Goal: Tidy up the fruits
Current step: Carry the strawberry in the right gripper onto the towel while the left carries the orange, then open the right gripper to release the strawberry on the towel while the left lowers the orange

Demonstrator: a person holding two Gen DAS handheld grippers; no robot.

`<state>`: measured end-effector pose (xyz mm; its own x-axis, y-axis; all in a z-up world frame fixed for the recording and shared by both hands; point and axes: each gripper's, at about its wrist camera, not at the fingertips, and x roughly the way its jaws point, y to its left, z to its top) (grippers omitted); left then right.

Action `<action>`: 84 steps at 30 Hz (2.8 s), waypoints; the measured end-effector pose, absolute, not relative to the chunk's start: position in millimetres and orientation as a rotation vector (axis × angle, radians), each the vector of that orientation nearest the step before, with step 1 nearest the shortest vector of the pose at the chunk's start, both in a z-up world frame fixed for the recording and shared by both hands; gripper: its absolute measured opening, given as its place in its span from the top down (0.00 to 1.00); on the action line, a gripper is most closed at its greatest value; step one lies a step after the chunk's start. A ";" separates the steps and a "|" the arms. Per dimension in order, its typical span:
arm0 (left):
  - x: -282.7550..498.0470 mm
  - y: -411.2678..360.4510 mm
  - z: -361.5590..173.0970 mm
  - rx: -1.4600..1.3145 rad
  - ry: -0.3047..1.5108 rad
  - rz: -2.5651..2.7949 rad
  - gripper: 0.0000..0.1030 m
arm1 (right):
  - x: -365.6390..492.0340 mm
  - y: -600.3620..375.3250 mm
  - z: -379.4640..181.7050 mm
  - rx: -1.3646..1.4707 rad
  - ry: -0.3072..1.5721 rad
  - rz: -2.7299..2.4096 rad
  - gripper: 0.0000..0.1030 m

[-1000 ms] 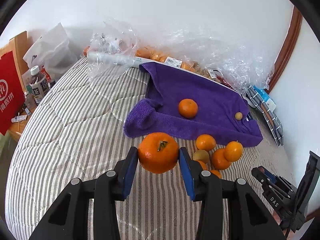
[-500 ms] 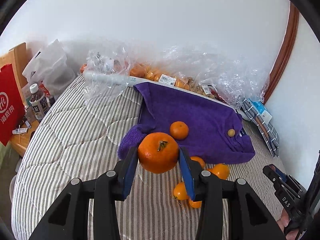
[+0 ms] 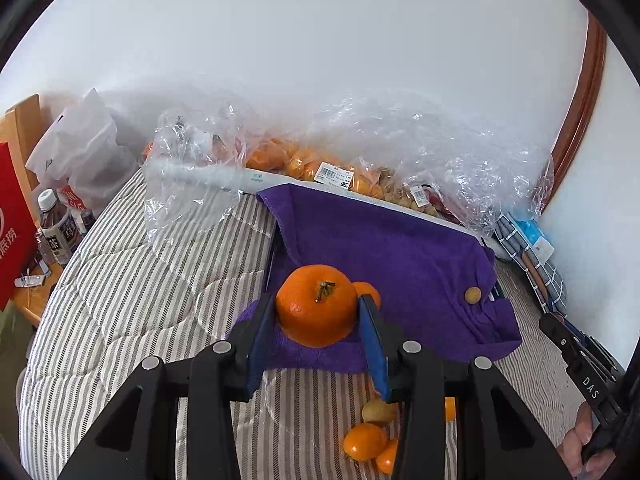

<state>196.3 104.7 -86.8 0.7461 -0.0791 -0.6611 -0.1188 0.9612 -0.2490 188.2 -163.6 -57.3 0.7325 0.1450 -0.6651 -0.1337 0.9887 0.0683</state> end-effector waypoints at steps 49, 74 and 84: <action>288.8 92.5 -156.6 -0.296 0.814 0.027 0.61 | 273.3 -144.9 -138.0 -0.010 0.905 0.188 0.76; 269.6 90.4 -138.9 -0.277 0.706 0.039 0.55 | 248.2 -138.9 -119.0 -0.042 0.783 0.143 0.45; 241.3 91.2 -127.6 -0.235 0.673 0.053 0.53 | 211.0 -132.2 -84.2 0.021 0.781 0.155 0.45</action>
<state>241.3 91.2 -127.6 0.7814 -0.0274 -0.6234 -0.1242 0.9722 -0.1983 211.0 -132.2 -84.2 0.6994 0.1466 -0.6995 -0.1308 0.9885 0.0764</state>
